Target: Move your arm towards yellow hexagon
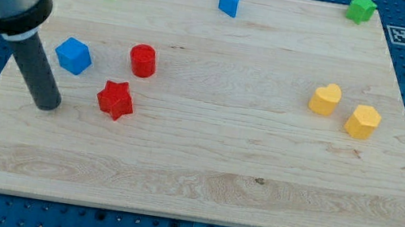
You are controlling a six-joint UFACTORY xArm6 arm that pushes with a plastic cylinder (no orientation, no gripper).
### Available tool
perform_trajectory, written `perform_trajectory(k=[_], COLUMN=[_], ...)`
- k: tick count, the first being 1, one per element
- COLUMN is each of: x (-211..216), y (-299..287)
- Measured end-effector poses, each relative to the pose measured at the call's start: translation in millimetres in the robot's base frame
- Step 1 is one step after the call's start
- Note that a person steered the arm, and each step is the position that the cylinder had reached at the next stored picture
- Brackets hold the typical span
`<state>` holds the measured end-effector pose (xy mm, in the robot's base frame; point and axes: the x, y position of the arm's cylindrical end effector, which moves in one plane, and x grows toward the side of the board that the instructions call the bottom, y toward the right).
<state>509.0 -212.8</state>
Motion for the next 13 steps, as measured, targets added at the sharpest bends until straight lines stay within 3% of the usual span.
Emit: perform_trajectory(k=[2, 4, 6, 9, 11, 13], x=[25, 25, 66, 109, 109, 109], y=[95, 99, 136, 287, 317, 416])
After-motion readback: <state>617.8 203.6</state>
